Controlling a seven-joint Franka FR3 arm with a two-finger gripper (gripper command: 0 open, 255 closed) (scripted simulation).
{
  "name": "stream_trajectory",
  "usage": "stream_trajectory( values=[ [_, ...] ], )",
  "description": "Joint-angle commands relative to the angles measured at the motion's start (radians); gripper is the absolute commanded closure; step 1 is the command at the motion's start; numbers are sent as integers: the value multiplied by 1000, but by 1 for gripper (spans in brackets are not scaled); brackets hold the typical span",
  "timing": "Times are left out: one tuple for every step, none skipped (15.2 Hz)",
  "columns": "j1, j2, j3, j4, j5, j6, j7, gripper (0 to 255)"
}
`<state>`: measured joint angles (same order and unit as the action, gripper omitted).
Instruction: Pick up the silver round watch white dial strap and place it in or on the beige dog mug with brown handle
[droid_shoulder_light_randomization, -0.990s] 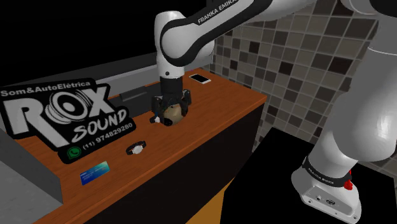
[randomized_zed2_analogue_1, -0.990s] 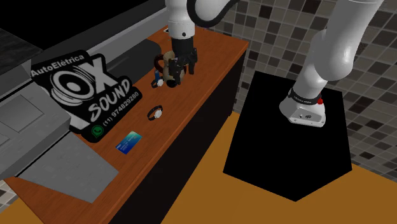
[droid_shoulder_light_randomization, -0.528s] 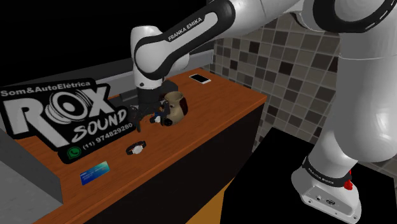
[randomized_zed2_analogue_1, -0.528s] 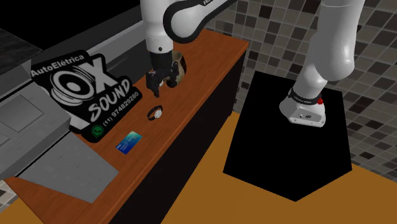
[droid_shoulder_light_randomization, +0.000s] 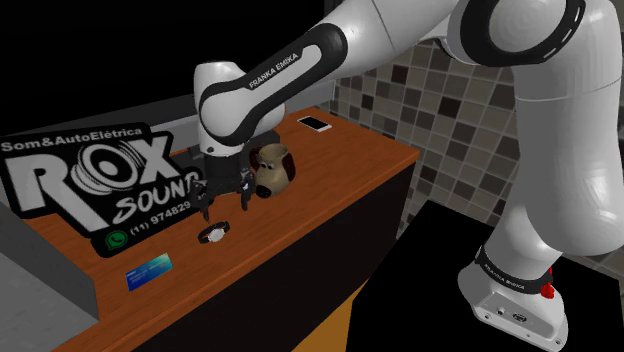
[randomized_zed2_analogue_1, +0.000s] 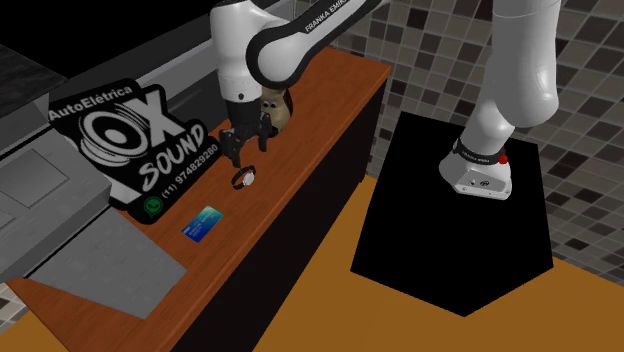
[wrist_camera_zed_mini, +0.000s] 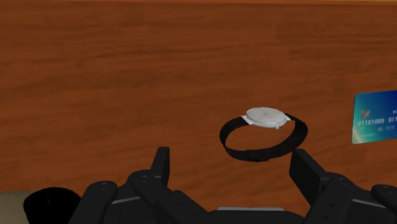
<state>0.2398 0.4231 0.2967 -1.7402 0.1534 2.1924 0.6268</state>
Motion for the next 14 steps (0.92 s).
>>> stream_trajectory(
  values=[
    [7,21,-1,-6,-4,28,3,0],
    [7,21,-1,-6,-4,28,3,0],
    [7,21,-1,-6,-4,28,3,0],
    [7,21,-1,-6,-4,28,3,0],
    [7,21,-1,-6,-4,28,3,0],
    [7,21,-1,-6,-4,28,3,0],
    [7,21,-1,-6,-4,28,3,0],
    [7,21,-1,-6,-4,28,3,0],
    [7,21,-1,-6,-4,28,3,0],
    [7,21,-1,-6,-4,28,3,255],
    [7,21,-1,-6,-4,28,3,255],
    [7,21,-1,-6,-4,28,3,255],
    [7,21,-1,-6,-4,28,3,255],
    [7,21,-1,-6,-4,28,3,255]
  ],
)
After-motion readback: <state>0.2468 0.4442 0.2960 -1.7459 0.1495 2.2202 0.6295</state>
